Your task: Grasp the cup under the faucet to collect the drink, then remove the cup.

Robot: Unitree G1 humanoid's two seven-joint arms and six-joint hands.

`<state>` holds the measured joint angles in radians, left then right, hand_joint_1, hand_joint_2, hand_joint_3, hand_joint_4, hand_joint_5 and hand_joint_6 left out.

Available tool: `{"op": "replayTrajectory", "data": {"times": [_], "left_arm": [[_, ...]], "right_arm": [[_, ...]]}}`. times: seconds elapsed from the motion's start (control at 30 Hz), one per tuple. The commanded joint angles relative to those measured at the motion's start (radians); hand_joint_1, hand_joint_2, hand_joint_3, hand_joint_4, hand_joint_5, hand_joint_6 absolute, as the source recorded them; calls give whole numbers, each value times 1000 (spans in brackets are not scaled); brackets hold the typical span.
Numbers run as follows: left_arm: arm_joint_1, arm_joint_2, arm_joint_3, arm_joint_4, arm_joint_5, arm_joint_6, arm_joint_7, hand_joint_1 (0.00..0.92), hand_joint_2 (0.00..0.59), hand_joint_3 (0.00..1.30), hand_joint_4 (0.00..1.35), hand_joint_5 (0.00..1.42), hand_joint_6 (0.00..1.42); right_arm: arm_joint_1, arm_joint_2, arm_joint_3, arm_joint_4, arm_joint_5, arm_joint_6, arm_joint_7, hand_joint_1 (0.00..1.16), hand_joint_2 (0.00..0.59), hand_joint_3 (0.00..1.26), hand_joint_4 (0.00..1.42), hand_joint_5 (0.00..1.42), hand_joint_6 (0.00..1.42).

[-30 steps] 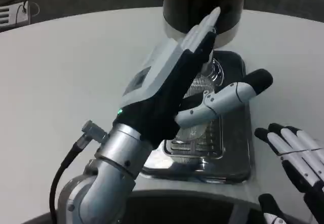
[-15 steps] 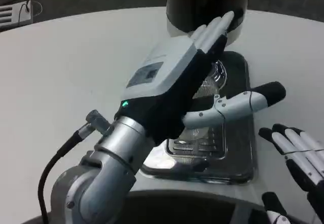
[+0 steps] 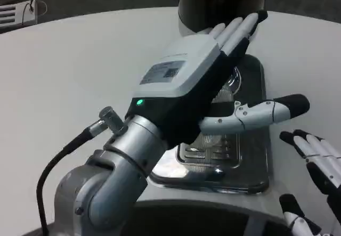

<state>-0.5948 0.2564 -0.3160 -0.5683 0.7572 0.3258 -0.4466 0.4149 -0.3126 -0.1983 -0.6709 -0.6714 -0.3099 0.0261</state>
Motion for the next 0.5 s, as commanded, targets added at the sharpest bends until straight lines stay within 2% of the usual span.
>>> {"op": "replayTrajectory", "data": {"times": [0.03, 0.13, 0.5], "left_arm": [[-27, 7, -24, -1, 7, -29, -33, 0, 95, 0, 0, 0, 0], [-23, 9, -23, -6, 10, -31, -36, 0, 95, 0, 0, 0, 0], [-15, 10, -19, -16, 11, -27, -43, 0, 93, 0, 0, 0, 0]], "right_arm": [[-24, 21, 16, 12, 64, 56, 33, 307, 481, 75, 52, 60, 142], [-42, 25, 22, 24, 106, 82, 43, 338, 449, 76, 52, 62, 143], [-111, 26, 59, 63, 174, 99, 55, 441, 350, 56, 54, 84, 192]]}}
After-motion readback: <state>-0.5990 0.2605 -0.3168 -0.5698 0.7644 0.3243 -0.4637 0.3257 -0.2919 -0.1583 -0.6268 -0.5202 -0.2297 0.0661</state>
